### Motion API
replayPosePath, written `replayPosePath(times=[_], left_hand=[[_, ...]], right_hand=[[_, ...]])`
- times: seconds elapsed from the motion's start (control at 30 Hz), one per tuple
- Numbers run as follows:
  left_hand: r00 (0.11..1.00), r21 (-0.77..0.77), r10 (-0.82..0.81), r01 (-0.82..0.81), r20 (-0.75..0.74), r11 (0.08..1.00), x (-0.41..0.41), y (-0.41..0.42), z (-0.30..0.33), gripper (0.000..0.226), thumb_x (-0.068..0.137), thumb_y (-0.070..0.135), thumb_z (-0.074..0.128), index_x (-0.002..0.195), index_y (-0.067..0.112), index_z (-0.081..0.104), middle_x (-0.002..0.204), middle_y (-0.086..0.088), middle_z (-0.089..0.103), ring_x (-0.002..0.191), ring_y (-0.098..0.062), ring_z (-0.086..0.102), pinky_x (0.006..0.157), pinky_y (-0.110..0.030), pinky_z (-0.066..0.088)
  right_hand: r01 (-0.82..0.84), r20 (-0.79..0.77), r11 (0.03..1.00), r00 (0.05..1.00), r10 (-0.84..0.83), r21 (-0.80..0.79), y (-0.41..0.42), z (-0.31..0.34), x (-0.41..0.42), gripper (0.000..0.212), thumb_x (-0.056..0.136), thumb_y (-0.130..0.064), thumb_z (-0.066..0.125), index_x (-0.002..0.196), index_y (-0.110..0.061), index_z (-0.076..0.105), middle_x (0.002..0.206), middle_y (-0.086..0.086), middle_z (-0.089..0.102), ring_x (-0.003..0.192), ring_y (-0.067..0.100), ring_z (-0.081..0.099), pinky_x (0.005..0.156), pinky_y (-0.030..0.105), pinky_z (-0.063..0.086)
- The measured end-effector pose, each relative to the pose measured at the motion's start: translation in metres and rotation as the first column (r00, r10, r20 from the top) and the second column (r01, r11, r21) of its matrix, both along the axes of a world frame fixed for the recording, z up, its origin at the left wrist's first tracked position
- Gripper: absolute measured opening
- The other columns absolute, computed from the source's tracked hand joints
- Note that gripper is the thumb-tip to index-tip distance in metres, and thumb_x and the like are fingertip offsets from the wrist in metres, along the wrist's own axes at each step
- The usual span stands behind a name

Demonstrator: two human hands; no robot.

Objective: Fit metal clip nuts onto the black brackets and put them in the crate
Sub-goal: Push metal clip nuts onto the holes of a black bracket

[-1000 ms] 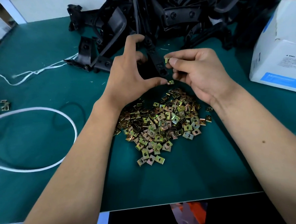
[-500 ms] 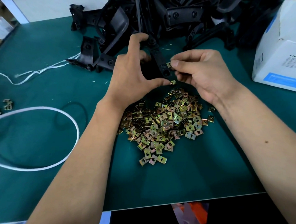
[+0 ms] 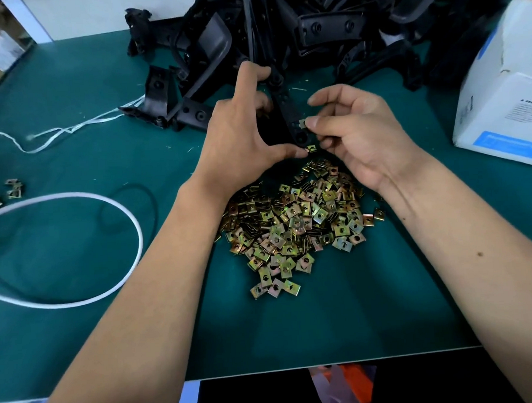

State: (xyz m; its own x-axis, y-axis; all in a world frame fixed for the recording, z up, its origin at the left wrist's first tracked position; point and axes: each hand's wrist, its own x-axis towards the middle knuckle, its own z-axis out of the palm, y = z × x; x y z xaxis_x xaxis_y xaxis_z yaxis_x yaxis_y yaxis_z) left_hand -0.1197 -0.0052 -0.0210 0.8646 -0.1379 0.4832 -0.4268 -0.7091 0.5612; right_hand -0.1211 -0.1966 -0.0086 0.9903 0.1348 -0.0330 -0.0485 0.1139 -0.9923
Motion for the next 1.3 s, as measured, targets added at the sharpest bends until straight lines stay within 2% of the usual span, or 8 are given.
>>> replayPosePath(times=[0.23,0.53,0.67,0.73,0.8,0.93,1.1,1.3], left_hand=[[1.000,0.047,0.006,-0.007,0.022,0.999,-0.001,-0.004,0.001,0.107,0.050,0.055,0.097,0.131,0.015,0.040,0.081,0.011,0.065,0.080,-0.011,0.063,0.074,-0.026,0.050],[0.996,0.005,0.087,-0.087,-0.024,0.996,0.008,0.008,0.000,0.108,0.055,0.059,0.094,0.136,0.014,0.040,0.093,0.009,0.068,0.090,-0.012,0.066,0.084,-0.036,0.055],[0.980,-0.082,0.184,-0.190,-0.074,0.978,0.009,0.018,-0.007,0.106,0.058,0.061,0.092,0.136,0.013,0.040,0.095,0.007,0.070,0.096,-0.012,0.066,0.090,-0.039,0.054],[0.977,-0.099,0.197,-0.204,-0.083,0.974,0.009,0.020,-0.007,0.105,0.058,0.062,0.092,0.136,0.014,0.039,0.095,0.007,0.071,0.097,-0.012,0.066,0.090,-0.040,0.054],[0.976,-0.093,0.200,-0.208,-0.086,0.974,0.010,0.021,-0.006,0.105,0.058,0.063,0.091,0.136,0.015,0.039,0.095,0.007,0.071,0.097,-0.011,0.066,0.091,-0.039,0.054],[0.981,-0.063,0.181,-0.185,-0.076,0.981,0.008,0.019,-0.004,0.105,0.059,0.061,0.092,0.136,0.014,0.040,0.094,0.008,0.070,0.097,-0.012,0.066,0.090,-0.040,0.054],[0.988,-0.010,0.138,-0.139,-0.071,0.990,0.004,0.016,-0.001,0.105,0.057,0.061,0.092,0.136,0.013,0.040,0.093,0.012,0.068,0.095,-0.010,0.065,0.089,-0.036,0.055],[0.995,0.016,0.064,-0.063,-0.078,0.998,0.001,0.012,0.002,0.103,0.059,0.060,0.091,0.136,0.014,0.040,0.091,0.010,0.070,0.092,-0.010,0.066,0.086,-0.035,0.054]], right_hand=[[-0.040,0.103,0.991,0.993,0.053,-0.126,0.002,-0.004,-0.001,0.029,0.087,0.008,0.071,0.102,-0.017,0.064,0.074,0.001,0.059,0.067,0.009,0.056,0.060,0.022,0.043],[-0.002,0.176,0.963,0.983,0.051,-0.269,-0.013,-0.004,0.009,0.008,0.096,-0.011,0.070,0.103,-0.009,0.073,0.090,0.005,0.077,0.072,0.011,0.066,0.058,0.021,0.048],[0.111,0.315,0.732,0.938,0.147,-0.672,-0.028,-0.004,0.016,0.005,0.090,-0.025,0.077,0.094,-0.026,0.080,0.082,-0.015,0.074,0.080,-0.007,0.065,0.075,0.009,0.047],[0.081,0.301,0.609,0.915,0.269,-0.789,-0.029,-0.003,0.014,0.009,0.084,-0.026,0.083,0.093,-0.028,0.081,0.074,-0.023,0.064,0.072,-0.019,0.057,0.067,0.000,0.038],[0.079,0.302,0.553,0.896,0.326,-0.830,-0.026,-0.002,0.012,0.013,0.081,-0.025,0.086,0.093,-0.026,0.081,0.073,-0.024,0.059,0.071,-0.023,0.053,0.063,-0.002,0.033],[0.099,0.319,0.578,0.902,0.292,-0.810,-0.023,-0.003,0.012,0.011,0.082,-0.021,0.085,0.088,-0.023,0.076,0.070,-0.019,0.061,0.062,-0.008,0.056,0.059,0.004,0.038],[0.121,0.334,0.615,0.910,0.245,-0.779,-0.023,-0.006,0.014,0.011,0.086,-0.014,0.081,0.088,-0.021,0.072,0.079,-0.010,0.068,0.071,0.004,0.060,0.068,0.015,0.050],[0.059,0.305,0.856,0.945,0.118,-0.513,-0.020,-0.005,0.014,0.013,0.093,-0.005,0.069,0.092,-0.018,0.065,0.077,0.001,0.075,0.064,0.002,0.063,0.063,0.023,0.047]])
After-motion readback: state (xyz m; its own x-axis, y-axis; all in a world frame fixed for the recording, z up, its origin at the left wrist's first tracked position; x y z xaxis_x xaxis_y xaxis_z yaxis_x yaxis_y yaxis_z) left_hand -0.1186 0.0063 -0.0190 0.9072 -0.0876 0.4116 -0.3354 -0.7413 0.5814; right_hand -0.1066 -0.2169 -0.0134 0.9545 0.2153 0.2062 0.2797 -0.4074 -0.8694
